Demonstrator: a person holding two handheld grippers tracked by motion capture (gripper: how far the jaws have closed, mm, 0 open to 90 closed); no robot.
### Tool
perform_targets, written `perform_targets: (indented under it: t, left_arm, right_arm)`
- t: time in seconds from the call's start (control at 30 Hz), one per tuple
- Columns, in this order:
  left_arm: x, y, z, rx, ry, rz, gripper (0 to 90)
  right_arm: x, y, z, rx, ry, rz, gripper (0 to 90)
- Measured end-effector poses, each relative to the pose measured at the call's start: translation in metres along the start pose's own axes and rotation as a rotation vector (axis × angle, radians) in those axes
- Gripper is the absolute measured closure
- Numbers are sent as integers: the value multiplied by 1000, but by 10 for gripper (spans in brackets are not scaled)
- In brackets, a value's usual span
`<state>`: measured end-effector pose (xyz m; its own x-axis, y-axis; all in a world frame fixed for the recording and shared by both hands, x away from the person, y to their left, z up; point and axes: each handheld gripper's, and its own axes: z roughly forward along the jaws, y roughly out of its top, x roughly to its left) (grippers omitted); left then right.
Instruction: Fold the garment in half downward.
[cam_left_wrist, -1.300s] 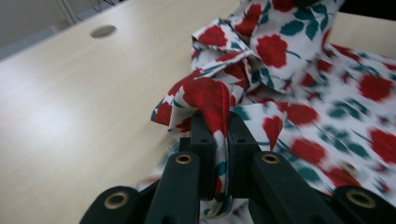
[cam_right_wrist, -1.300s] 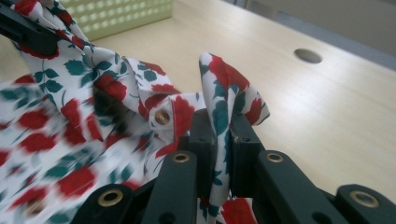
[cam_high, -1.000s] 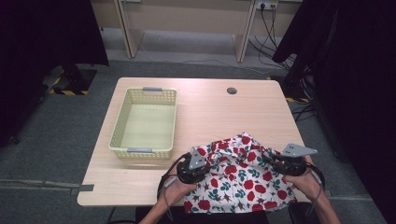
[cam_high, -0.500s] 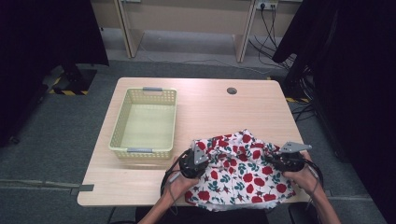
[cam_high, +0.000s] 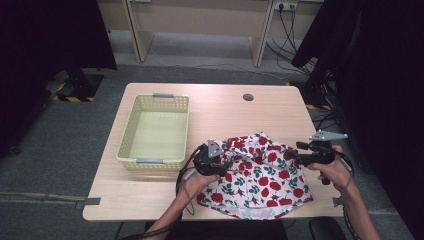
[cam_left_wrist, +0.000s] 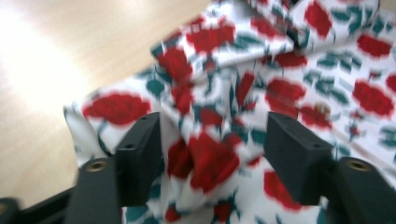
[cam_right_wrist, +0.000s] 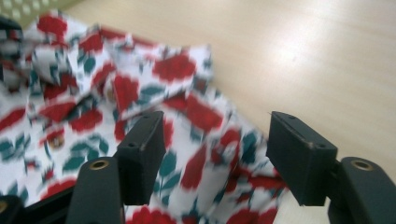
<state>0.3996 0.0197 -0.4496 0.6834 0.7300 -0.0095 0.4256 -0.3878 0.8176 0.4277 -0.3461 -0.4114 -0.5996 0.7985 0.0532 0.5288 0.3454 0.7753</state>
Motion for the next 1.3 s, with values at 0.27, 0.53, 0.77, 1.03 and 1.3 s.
perform_targets:
  t: [0.27,0.53,0.77,1.03,1.3]
  left_arm:
    - [8,5,25,62,-38,-63,292]
    - [2,-2,21,11,-48,-1,791]
    - [-4,21,-11,-89,-82,33,863]
    - [-27,-12,-39,-79,-142,69,843]
    - [-34,-56,-40,8,-170,31,652]
  right_arm:
    - [-13,24,43,137,-12,38,310]
    - [-7,10,55,181,23,-80,755]
    - [12,21,14,43,42,-138,837]
    - [45,-9,-31,-17,77,-194,824]
    - [53,-63,-28,87,76,-171,773]
